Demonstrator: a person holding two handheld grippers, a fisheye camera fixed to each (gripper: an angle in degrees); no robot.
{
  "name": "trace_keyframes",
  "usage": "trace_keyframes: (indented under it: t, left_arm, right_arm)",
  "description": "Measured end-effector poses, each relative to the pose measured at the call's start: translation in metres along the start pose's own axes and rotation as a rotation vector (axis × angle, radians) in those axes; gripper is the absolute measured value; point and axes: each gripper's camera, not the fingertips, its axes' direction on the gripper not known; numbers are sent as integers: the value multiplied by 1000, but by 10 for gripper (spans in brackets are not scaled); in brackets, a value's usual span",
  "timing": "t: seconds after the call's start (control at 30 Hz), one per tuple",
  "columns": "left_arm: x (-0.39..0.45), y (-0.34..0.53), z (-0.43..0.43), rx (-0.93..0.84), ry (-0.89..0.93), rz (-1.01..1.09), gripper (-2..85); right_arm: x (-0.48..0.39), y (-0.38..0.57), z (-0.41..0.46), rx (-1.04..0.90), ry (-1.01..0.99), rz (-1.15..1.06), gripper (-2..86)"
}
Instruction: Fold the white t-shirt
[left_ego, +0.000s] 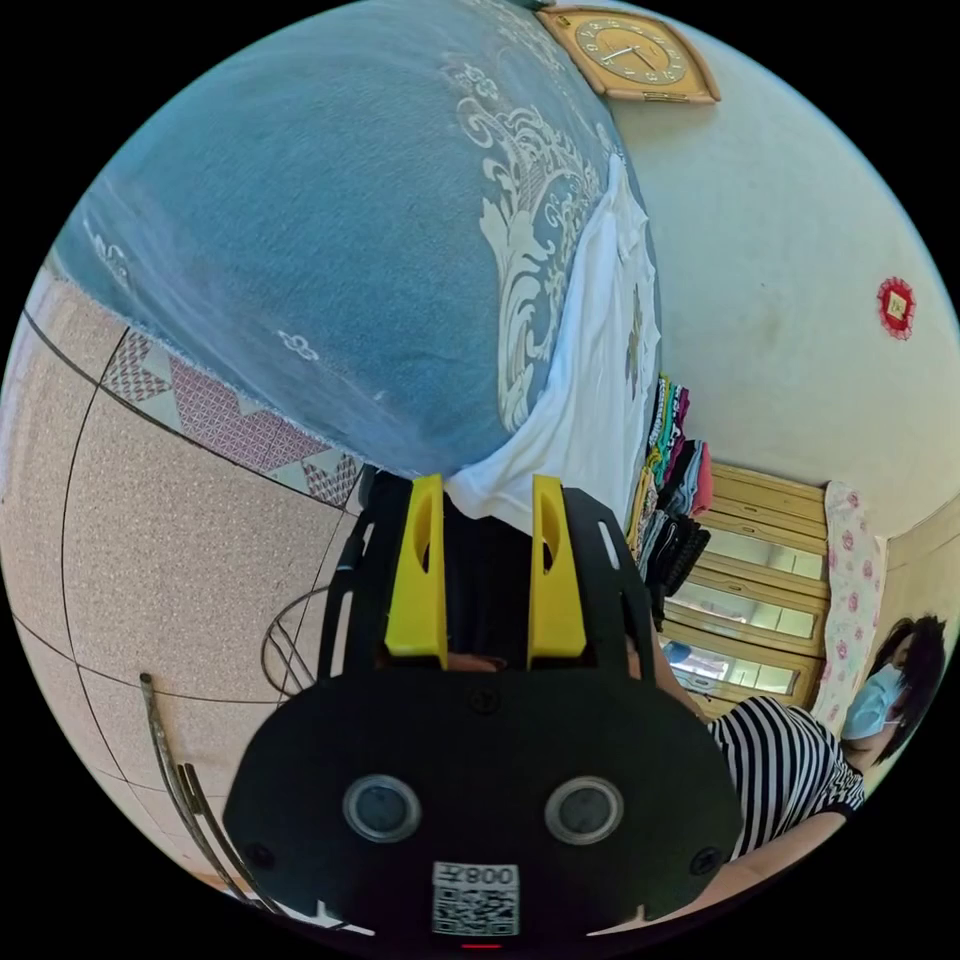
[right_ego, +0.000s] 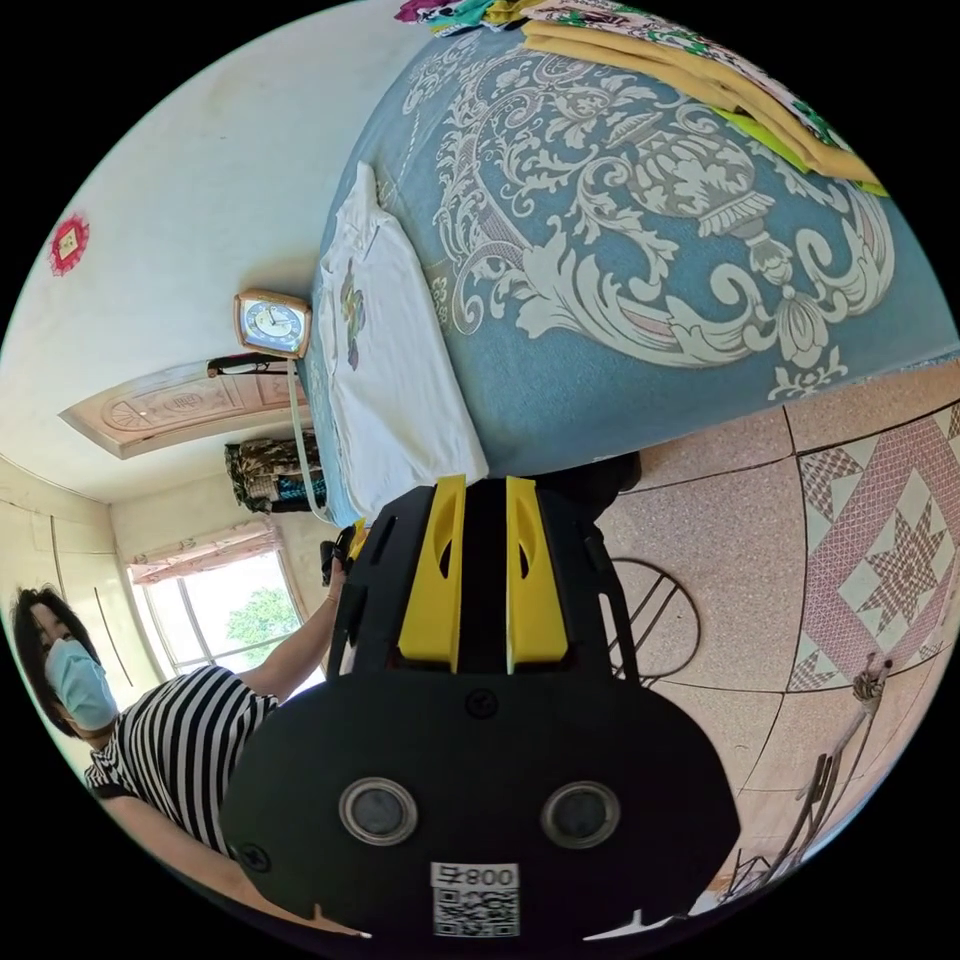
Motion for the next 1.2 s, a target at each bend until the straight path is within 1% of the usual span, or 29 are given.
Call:
trace_keyframes:
  t: [0.17, 0.43, 0.5, 0.63, 0.77, 0.9, 1.07, 1.2]
  left_arm:
    - [3, 1, 15, -37, -23, 15, 125]
    - [-4, 16, 24, -37, -4, 9, 121]
    - [-5, 21, 26, -33, 1, 7, 115]
    - [-10, 35, 31, -33, 11, -4, 81]
    - [-11, 52, 32, -2, 62, 4, 40]
    - [-7, 66, 32, 6, 79, 23, 30]
    - [1, 90, 21, 72, 177, 66, 26]
    - [10, 107, 15, 91, 220, 110, 25]
  right_arm:
    - [-12, -2, 13, -10, -2, -4, 75]
    - [-24, 1, 45, -32, -37, 16, 72]
    - [-29, 4, 49, -32, -12, 16, 64]
    - [-33, 11, 52, -30, -29, 26, 44]
    - [-44, 22, 56, -17, -55, 13, 21]
    - [-56, 32, 56, -18, -71, 3, 13]
    - [-77, 52, 41, 18, -146, -41, 10]
    - [-103, 70, 24, 43, -198, -109, 9]
